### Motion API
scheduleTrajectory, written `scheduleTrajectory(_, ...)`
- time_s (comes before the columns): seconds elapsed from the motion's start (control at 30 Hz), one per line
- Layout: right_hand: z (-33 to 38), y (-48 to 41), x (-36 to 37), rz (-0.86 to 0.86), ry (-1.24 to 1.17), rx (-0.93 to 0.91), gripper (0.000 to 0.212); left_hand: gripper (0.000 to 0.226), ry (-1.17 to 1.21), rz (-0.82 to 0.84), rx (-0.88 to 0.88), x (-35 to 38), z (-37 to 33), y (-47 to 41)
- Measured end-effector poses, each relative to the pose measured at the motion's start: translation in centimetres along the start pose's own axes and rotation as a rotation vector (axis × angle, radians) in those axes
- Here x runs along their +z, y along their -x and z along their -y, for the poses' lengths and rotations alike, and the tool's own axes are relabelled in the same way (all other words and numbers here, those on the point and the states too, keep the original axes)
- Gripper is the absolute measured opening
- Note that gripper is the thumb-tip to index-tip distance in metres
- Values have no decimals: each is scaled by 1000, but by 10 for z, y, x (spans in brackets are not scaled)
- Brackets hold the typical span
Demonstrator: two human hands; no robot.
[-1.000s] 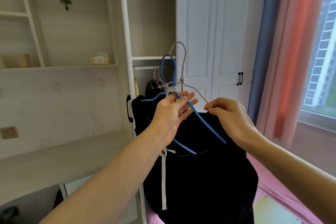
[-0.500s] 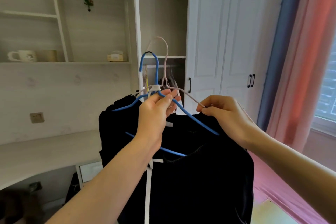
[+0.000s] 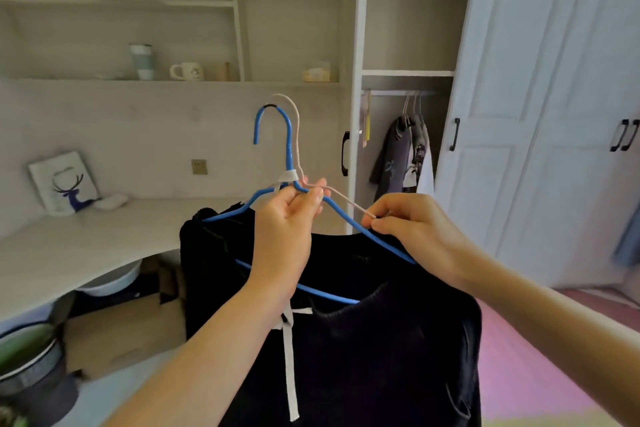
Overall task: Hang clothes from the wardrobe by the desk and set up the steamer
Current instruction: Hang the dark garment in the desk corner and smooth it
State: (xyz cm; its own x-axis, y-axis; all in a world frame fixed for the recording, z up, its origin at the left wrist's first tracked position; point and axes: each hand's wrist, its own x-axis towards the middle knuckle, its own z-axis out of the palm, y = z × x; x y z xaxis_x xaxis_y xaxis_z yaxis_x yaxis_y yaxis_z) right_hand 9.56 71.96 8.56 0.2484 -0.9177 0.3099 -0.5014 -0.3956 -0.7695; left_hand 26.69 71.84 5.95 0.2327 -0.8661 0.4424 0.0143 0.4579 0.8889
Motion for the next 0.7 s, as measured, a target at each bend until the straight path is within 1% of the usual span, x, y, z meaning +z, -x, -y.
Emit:
scheduleTrajectory(0.13,-2,-1,25,82,-27,-51,18,18,-162,-61,9,-33,9,15)
scheduleTrajectory(0.27,-2,-5,55,167,-30,-98,15,22,-183,-100,-45,-62,17,26)
scheduleTrajectory(0.37,-6,-11,80,164,104,-186,18,22,-202,-167,-53,-82,23,31)
scheduleTrajectory(0.47,-4,-17,106,162,306,-377,20,15,-224,-233,-70,-104,29,33)
scheduleTrajectory(0.53,2,-20,129,188,373,-456,28,18,-248,-257,-67,-119,31,31)
scheduleTrajectory(0.6,8,-23,156,199,463,-503,41,19,-262,-267,-78,-138,36,29)
scheduleTrajectory(0.63,10,-26,170,190,486,-520,43,18,-271,-278,-86,-147,38,28)
scheduleTrajectory(0.7,14,-37,197,157,477,-541,41,16,-294,-314,-102,-169,43,24)
